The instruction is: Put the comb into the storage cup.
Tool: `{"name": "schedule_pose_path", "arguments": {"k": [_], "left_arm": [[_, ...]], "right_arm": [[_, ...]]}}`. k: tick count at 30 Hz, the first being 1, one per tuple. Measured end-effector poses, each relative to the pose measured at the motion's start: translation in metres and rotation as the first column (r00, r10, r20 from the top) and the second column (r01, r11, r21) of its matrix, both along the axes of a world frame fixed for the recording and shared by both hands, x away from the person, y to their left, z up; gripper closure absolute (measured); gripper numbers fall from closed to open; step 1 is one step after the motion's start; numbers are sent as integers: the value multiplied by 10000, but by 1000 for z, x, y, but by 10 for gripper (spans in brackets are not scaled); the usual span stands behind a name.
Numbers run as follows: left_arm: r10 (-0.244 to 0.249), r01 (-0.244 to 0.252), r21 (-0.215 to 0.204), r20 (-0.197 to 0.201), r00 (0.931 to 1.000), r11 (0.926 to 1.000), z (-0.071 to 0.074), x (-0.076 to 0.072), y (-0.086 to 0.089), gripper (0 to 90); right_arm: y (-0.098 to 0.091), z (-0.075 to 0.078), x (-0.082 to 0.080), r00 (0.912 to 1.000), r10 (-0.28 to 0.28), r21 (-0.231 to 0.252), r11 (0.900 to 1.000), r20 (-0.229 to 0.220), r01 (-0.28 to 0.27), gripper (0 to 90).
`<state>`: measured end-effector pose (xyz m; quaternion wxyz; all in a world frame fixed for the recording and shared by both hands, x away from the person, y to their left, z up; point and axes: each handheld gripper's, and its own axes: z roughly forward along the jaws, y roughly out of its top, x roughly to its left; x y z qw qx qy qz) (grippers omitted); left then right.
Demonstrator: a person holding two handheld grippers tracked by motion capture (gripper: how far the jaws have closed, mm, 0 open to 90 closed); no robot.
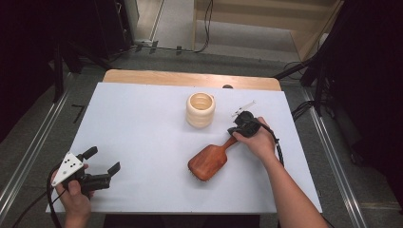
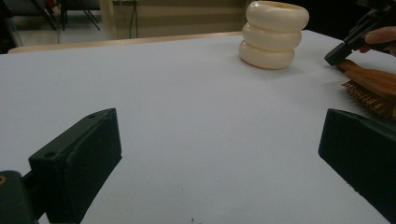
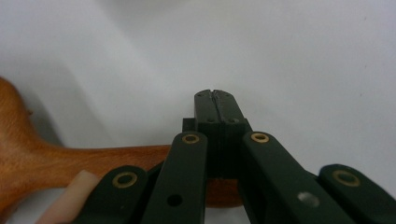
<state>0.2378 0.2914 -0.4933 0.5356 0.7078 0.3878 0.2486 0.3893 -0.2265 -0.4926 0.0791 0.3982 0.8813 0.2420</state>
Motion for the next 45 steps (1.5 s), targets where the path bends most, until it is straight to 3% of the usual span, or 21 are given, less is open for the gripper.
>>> {"name": "schedule_pose_path", "arguments": {"k": [23, 34, 45], "left_arm": [[-46, 46, 80, -34, 10000, 10000, 0, -1, -1, 0], [-63, 63, 72, -25, 10000, 10000, 0, -1, -1, 0], [-58, 58, 76, -37, 10000, 10000, 0, -1, -1, 0]], "right_arm": [[-24, -5, -72, 9972, 752, 231, 9969, -54, -750, 884], [-12, -4, -103, 9920, 1243, 320, 9916, 220, -1250, 884], [-3, -1, -118, 9883, 1418, 466, 9884, 566, -1445, 883]]}}
